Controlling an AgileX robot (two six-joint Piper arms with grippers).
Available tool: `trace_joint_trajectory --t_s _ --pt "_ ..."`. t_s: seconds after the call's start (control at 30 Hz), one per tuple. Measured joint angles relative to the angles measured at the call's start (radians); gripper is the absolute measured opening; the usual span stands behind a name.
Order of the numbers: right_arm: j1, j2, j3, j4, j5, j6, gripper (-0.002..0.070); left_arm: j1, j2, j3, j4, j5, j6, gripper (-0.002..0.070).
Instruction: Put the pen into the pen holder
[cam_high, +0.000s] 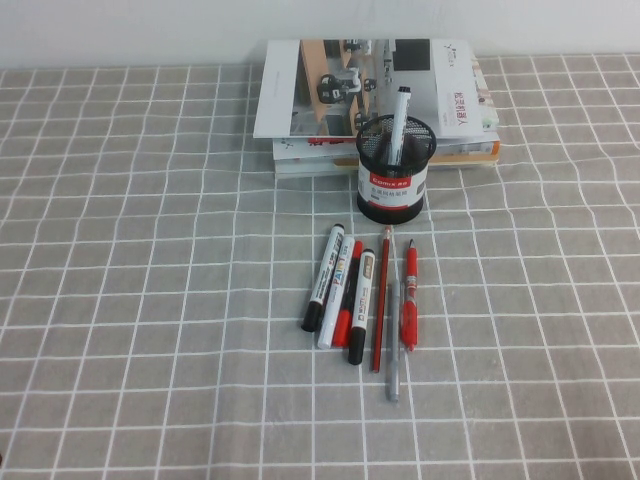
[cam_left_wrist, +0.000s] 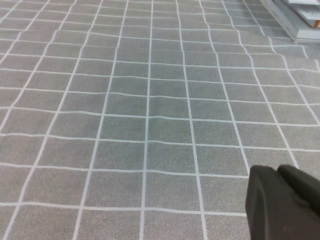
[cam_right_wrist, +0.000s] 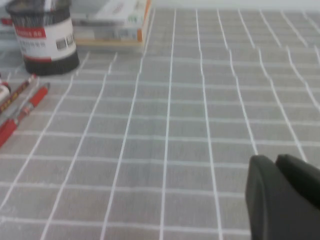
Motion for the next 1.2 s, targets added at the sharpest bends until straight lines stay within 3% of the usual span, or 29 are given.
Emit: trace_joint_trajectory --t_s 0.17,1.2 --pt "-0.002 -0.032 0.002 -0.027 0.106 0.043 -0.0012 0.000 0.000 0.000 0.000 0.000 0.000 -0.0003" --pt "-0.002 -0.033 0.002 -0.028 0.113 0.050 -0.0012 0.000 0.000 0.000 0.000 0.000 0.000 -0.0003"
